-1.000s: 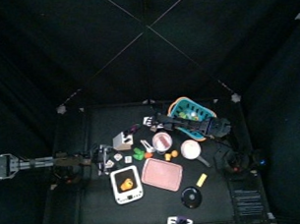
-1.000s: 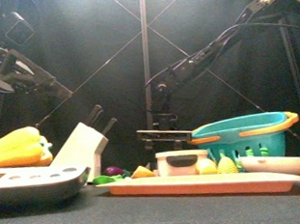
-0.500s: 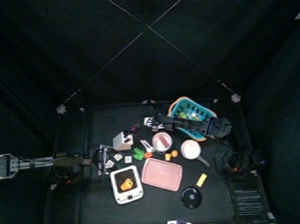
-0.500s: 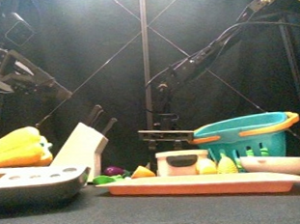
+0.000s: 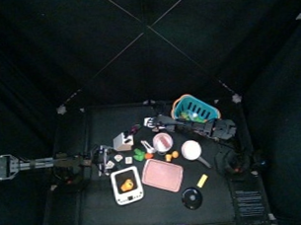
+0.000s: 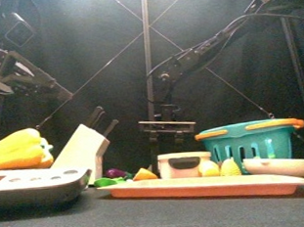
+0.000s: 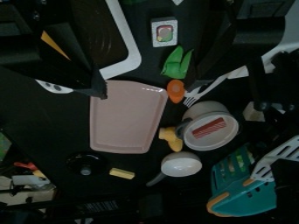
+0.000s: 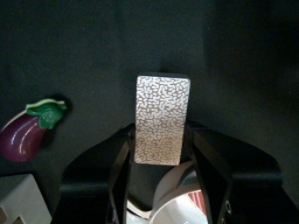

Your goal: Grab rice

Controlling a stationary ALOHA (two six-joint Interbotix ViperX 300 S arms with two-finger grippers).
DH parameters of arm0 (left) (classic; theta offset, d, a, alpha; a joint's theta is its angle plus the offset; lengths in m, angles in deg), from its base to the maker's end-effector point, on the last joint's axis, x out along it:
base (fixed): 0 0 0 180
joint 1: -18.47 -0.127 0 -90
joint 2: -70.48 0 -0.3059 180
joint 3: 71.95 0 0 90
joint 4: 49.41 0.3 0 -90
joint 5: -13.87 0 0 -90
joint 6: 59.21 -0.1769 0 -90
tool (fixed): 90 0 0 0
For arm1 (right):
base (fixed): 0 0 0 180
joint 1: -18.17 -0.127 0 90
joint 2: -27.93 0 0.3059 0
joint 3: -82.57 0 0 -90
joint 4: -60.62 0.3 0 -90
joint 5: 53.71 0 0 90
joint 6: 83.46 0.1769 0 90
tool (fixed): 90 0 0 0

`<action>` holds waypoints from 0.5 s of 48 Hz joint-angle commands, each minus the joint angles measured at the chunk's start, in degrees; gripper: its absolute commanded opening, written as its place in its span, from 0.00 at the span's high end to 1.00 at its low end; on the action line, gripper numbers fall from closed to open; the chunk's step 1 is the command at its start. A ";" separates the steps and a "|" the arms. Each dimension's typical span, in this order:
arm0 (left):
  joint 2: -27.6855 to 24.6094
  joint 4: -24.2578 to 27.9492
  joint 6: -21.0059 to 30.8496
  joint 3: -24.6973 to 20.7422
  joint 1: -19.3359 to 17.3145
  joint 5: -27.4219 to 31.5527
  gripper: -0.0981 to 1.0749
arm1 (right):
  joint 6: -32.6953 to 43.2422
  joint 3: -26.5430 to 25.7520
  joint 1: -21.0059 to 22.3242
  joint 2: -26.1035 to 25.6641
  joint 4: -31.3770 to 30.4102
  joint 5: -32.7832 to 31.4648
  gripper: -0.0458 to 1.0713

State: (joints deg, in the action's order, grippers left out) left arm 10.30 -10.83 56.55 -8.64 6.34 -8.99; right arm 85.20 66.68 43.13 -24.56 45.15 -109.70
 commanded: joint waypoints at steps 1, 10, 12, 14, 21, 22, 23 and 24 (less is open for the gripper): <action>0.26 -0.09 0.00 -0.44 -0.09 -0.18 0.04 | -0.79 -1.58 -0.44 -3.78 -0.35 -0.53 0.41; 0.53 -0.09 0.00 -0.35 -0.09 -0.18 0.04 | -1.76 -2.46 -0.97 -3.87 -0.44 -1.23 0.41; 0.53 -0.18 0.00 -0.35 -0.09 -0.18 0.04 | -1.76 -2.72 -1.14 -3.87 -0.70 -1.23 0.41; 0.53 -0.18 0.00 -0.35 -0.09 0.00 0.04 | -1.85 -2.90 -1.32 -3.96 -0.79 -1.32 0.41; 0.53 -0.09 0.00 -0.35 -0.09 0.53 0.04 | -2.72 -3.96 -2.02 -5.54 -2.55 -1.67 0.42; 0.53 -0.18 0.00 -0.35 -0.09 0.53 0.04 | -2.99 -4.04 -2.11 -5.80 -2.64 -1.85 0.42; 0.53 -0.18 0.00 -0.35 -0.09 0.62 0.04 | -3.34 -4.22 -2.20 -6.06 -2.64 -1.93 0.42; 0.53 -0.18 0.00 -0.35 -0.09 0.62 0.04 | -3.60 -4.39 -2.37 -6.33 -2.64 -2.11 0.42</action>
State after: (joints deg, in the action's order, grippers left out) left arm 10.92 -10.83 56.55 -8.38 6.34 -8.37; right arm 82.30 64.31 41.29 -26.41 43.04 -111.46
